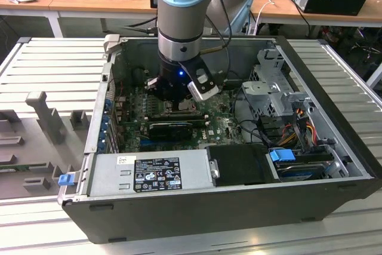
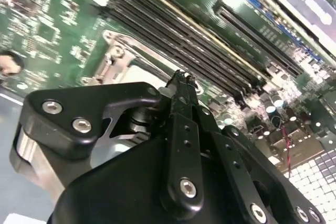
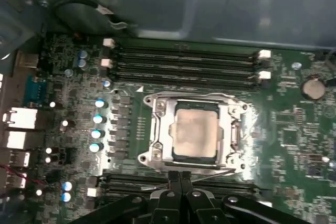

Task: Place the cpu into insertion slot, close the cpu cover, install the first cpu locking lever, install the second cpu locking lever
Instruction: 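Install the second cpu locking lever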

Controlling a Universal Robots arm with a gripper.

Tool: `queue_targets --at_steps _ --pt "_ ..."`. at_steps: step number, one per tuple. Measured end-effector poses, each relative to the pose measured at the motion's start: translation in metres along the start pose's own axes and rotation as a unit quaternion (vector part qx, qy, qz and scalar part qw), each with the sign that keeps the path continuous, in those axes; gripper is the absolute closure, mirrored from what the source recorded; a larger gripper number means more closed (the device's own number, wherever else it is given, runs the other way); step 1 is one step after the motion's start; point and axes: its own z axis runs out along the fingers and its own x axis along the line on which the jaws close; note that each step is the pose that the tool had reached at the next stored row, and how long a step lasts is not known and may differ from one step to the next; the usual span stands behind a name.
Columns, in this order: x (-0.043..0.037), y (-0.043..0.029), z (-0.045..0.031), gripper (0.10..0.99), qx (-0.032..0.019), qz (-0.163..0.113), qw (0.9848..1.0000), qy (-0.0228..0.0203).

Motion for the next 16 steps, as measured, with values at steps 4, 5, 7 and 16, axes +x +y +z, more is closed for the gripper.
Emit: queue_targets --at_steps 4,5,7,16 --pt "0.0055 -0.0015 0.0124 0.980 0.0000 0.000 1.0000 0.0001" --pt "0.0073 -0.0022 0.0132 0.980 -0.0008 0.000 1.0000 0.0001" --pt "0.0119 -0.0049 0.0137 0.980 -0.0080 0.000 1.0000 -0.0004" --pt "0.0219 -0.0218 0.0187 0.980 -0.0537 -0.001 0.9986 -0.0036"
